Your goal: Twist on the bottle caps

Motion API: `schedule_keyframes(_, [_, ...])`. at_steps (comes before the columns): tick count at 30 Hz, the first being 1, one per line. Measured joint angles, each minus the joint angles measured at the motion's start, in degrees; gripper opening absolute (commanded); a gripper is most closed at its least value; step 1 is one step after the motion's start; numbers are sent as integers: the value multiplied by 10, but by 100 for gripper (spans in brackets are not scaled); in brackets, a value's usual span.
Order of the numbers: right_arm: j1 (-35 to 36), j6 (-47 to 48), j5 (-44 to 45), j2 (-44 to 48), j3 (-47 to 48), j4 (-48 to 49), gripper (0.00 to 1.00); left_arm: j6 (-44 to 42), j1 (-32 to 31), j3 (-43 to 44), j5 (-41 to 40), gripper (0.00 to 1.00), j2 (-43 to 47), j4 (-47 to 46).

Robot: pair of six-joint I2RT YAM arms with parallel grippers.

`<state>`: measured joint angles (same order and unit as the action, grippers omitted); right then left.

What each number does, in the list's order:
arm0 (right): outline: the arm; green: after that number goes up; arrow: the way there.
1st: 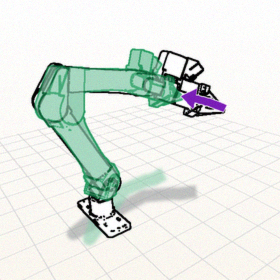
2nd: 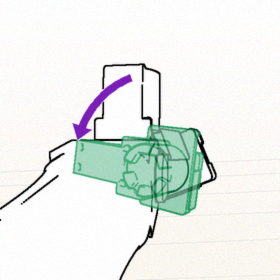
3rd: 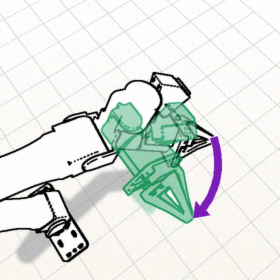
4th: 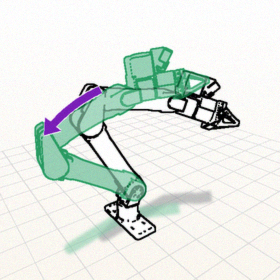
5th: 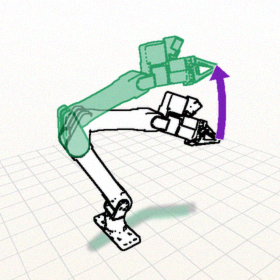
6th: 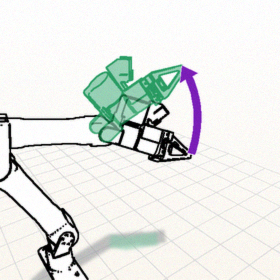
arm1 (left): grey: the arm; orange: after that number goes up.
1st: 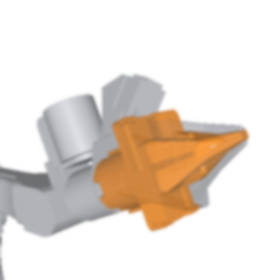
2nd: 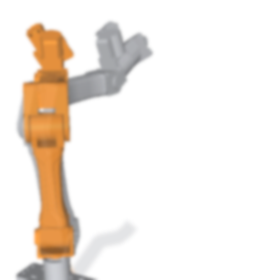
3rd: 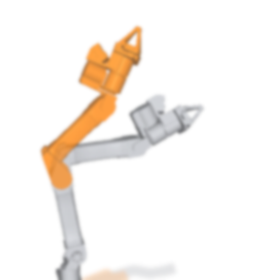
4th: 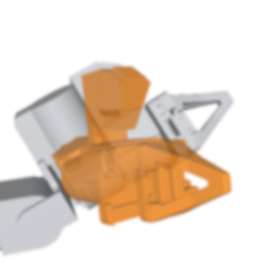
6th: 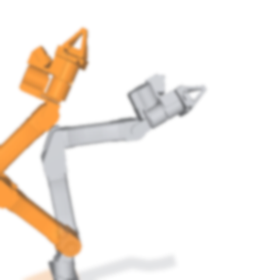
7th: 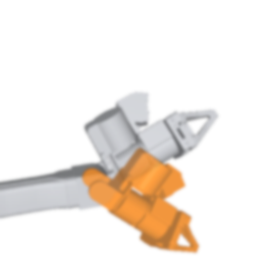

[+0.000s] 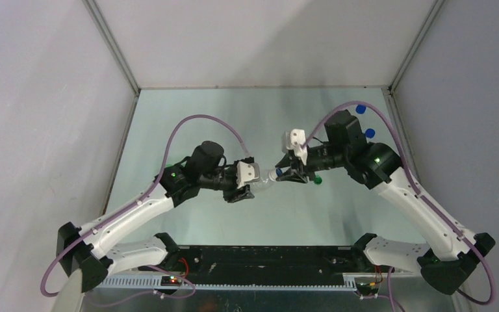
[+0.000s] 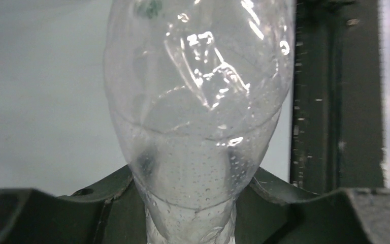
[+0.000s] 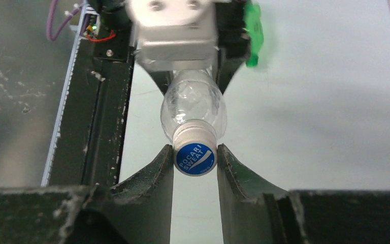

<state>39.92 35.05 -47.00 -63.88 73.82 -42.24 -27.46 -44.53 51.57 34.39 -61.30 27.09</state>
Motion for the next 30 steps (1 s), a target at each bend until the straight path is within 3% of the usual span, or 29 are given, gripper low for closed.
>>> schedule_keyframes(2, [-5,-56,32,-15,3,5,0,0,-15,-1,-66,0,3,-4])
schedule_keyframes(9, [-49,-387,117,-100,13,9,0,-28,-98,-63,-380,0,10,-97])
schedule_keyframes(15, [-92,-662,99,-141,-34,33,1,-109,-171,-142,-582,0,2,-223])
schedule_keyframes(19, [-107,-784,80,-148,-87,70,10,-183,-211,-188,-688,0,-25,-313])
schedule_keyframes(21, [-110,-819,80,-154,-99,82,21,-208,-221,-200,-719,0,-33,-339])
schedule_keyframes(23, [-113,-838,78,-154,-104,94,38,-219,-223,-201,-731,0,-34,-347])
schedule_keyframes(26, [-114,-833,97,-136,-104,110,53,-218,-222,-201,-728,0,-28,-355])
schedule_keyframes(30, [-112,-787,135,-96,-104,165,65,-198,-213,-188,-624,0,-4,-345])
